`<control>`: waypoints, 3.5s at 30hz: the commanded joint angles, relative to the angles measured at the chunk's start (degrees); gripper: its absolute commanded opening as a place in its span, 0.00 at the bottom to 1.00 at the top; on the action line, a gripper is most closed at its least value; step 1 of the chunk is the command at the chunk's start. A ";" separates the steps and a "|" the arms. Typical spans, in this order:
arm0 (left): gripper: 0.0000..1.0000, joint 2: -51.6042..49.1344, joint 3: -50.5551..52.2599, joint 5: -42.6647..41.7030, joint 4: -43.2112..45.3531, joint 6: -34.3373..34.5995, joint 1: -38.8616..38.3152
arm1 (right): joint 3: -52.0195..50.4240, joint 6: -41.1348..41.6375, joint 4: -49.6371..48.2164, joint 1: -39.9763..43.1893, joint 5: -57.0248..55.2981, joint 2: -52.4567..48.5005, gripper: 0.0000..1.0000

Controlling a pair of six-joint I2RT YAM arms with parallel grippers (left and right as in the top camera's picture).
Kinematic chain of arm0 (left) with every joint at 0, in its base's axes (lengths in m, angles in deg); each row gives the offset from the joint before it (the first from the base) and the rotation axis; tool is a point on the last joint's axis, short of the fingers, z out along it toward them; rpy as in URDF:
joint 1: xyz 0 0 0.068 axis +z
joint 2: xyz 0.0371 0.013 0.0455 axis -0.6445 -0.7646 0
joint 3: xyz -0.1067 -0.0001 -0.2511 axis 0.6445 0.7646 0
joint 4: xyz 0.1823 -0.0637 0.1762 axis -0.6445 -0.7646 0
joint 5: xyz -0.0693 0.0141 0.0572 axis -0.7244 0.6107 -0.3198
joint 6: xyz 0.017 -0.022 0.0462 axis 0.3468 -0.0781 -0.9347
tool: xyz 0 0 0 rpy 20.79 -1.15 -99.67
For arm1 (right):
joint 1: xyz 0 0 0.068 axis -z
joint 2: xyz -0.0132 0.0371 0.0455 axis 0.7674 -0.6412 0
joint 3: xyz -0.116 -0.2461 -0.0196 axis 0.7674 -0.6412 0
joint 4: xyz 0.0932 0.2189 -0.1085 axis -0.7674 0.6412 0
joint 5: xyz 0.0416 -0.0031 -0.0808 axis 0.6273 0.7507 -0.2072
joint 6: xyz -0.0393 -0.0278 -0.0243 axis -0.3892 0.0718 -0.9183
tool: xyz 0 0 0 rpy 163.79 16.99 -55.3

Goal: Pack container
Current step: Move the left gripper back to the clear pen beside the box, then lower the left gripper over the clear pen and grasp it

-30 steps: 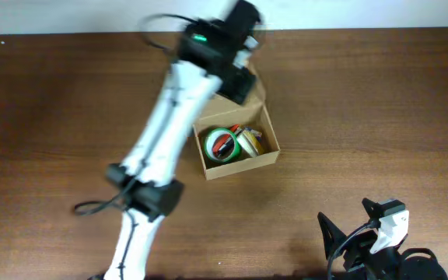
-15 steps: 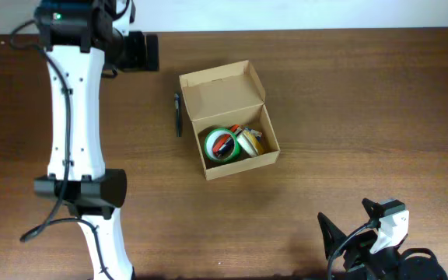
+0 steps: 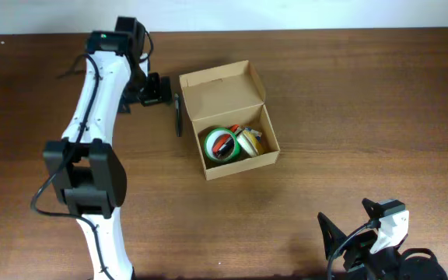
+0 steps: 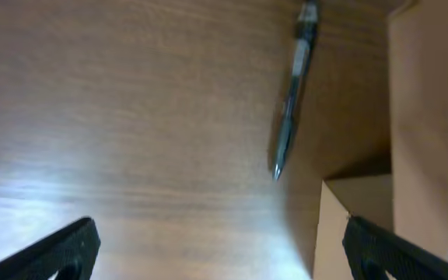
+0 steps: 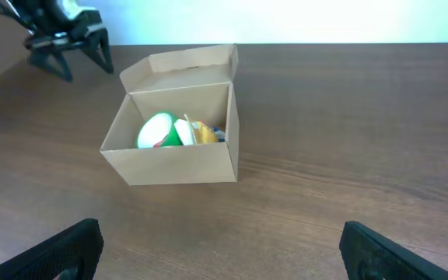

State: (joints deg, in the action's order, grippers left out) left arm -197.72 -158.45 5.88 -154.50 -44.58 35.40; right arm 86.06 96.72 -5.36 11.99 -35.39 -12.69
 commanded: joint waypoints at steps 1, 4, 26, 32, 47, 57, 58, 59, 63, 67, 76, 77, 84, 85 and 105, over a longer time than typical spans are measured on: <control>1.00 0.15 3.76 -1.88 2.19 5.11 0.24 | -0.02 0.09 -0.17 -0.07 -0.92 0.42 0.99; 1.00 0.15 6.64 -3.72 4.70 5.38 0.24 | -0.02 0.09 -0.17 -0.07 -0.92 0.42 0.99; 1.00 0.07 18.40 -9.16 18.91 10.01 0.22 | -0.02 0.09 -0.17 -0.07 -0.92 0.42 0.99; 1.00 0.04 18.45 -9.14 21.29 10.03 -0.57 | -0.02 0.09 -0.15 -0.07 -0.92 0.42 0.99; 1.00 0.04 18.51 -1.53 23.61 10.03 -4.92 | -0.02 0.09 -0.17 -0.07 -0.92 0.42 0.99; 0.94 0.04 18.51 3.50 23.93 9.99 -4.92 | -0.02 0.09 -0.15 -0.07 -0.92 0.42 0.99; 0.93 0.04 18.51 3.89 24.02 9.99 -4.92 | -0.02 0.09 -0.15 -0.07 -0.92 0.42 0.99; 0.91 0.04 18.51 4.13 24.15 9.92 -4.92 | -0.02 0.09 -0.17 -0.07 -0.92 0.42 0.99; 0.91 -0.35 18.51 4.48 24.65 9.77 -4.92 | -0.02 0.09 -0.17 -0.07 -0.92 0.42 0.99; 0.91 -1.84 18.51 4.42 24.74 8.09 -4.92 | -0.02 0.09 -0.17 -0.07 -0.92 0.42 0.99; 0.90 -5.01 18.49 3.80 24.02 2.29 -5.03 | -0.02 0.09 -0.17 -0.07 -0.92 0.42 0.99; 0.89 -5.11 18.49 3.82 24.00 1.55 -5.03 | -0.02 0.09 -0.17 -0.07 -0.92 0.42 0.99; 0.72 -5.11 18.49 4.61 23.45 -2.73 -5.03 | -0.02 0.09 -0.17 -0.07 -0.92 0.42 0.99; 0.69 -5.14 18.49 5.18 23.26 -2.73 -5.03 | -0.02 0.09 -0.17 -0.07 -0.92 0.42 0.99; 0.02 -5.16 18.25 6.60 21.77 -2.78 -4.96 | -0.02 0.09 -0.17 -0.07 -0.92 0.42 0.99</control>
State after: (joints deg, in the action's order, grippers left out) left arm -201.57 -140.57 11.41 -131.66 -46.99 30.28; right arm 86.06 96.74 -5.36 11.99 -35.39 -12.69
